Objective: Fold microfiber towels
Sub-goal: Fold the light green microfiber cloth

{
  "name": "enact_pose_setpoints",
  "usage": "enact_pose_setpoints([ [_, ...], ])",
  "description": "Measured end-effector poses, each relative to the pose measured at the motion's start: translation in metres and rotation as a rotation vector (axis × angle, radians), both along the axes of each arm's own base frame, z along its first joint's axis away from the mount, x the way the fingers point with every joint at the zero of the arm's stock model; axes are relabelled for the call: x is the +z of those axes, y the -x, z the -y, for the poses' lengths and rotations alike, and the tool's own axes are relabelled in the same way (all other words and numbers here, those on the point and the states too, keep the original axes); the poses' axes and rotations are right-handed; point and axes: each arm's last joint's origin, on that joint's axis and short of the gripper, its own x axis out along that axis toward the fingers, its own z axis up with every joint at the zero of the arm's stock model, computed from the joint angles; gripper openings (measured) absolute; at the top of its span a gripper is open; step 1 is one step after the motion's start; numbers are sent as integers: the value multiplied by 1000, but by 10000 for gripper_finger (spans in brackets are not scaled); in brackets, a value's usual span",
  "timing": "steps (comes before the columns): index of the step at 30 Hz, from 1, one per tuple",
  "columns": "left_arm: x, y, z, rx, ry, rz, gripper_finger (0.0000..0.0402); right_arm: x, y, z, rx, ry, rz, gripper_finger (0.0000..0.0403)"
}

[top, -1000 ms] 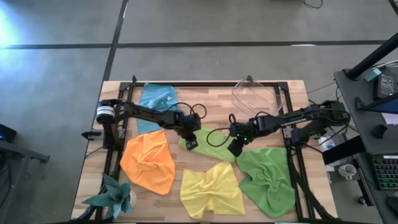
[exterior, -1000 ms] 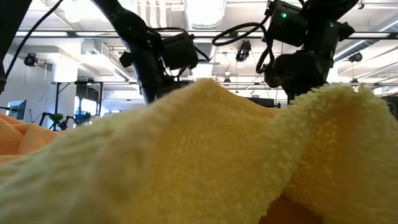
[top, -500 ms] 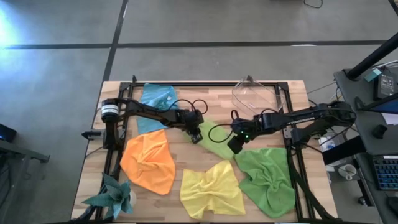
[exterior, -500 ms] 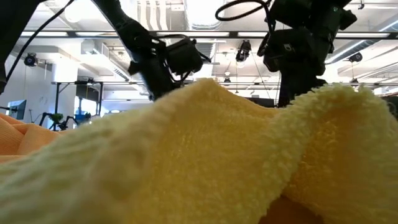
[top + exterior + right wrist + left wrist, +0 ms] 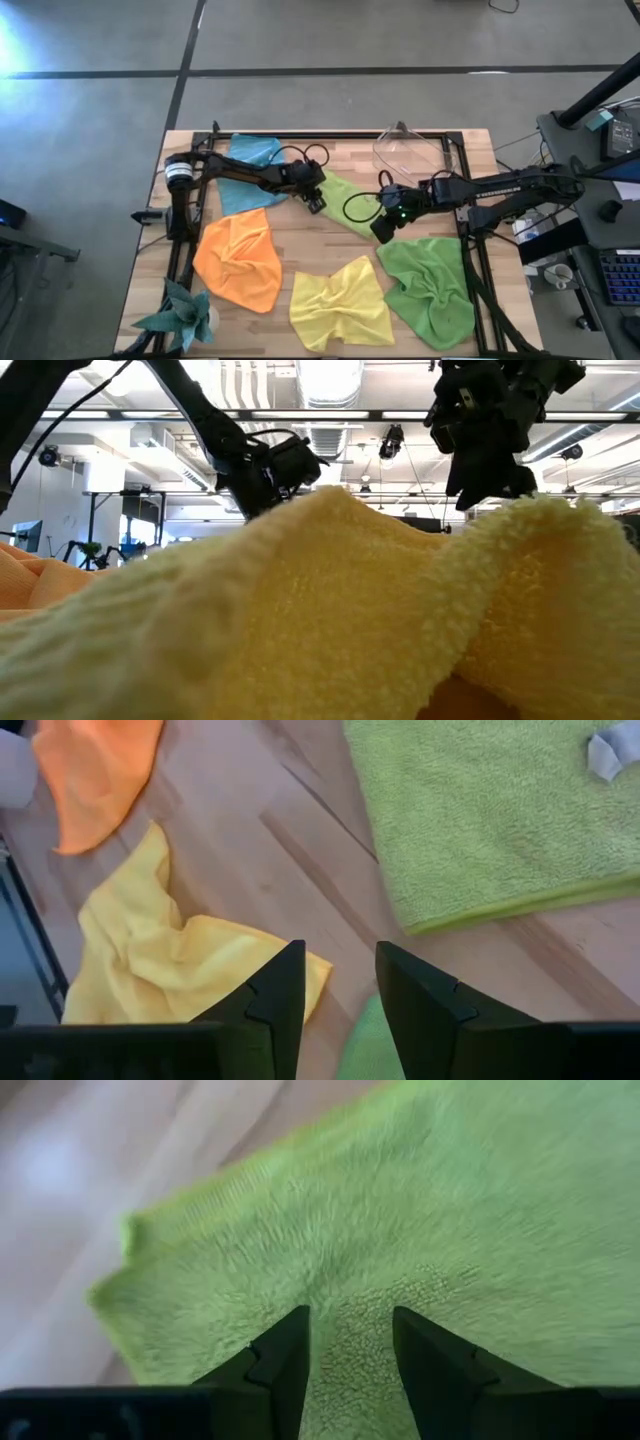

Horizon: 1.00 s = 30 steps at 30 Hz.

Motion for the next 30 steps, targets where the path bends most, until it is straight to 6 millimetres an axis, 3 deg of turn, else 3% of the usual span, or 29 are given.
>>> enact_pose_setpoints([
  [10,67,26,19,-32,-6,55,130,-28,-15,1,-1,46,-98,121],
  [15,83,40,33,-59,1,33,130,-45,-23,7,-6,92,-153,116],
  [23,73,51,54,-52,54,11,130,-62,-28,28,-101,86,-216,118],
  [30,62,55,64,-81,63,-44,130,-86,-33,33,-132,58,-299,116],
])
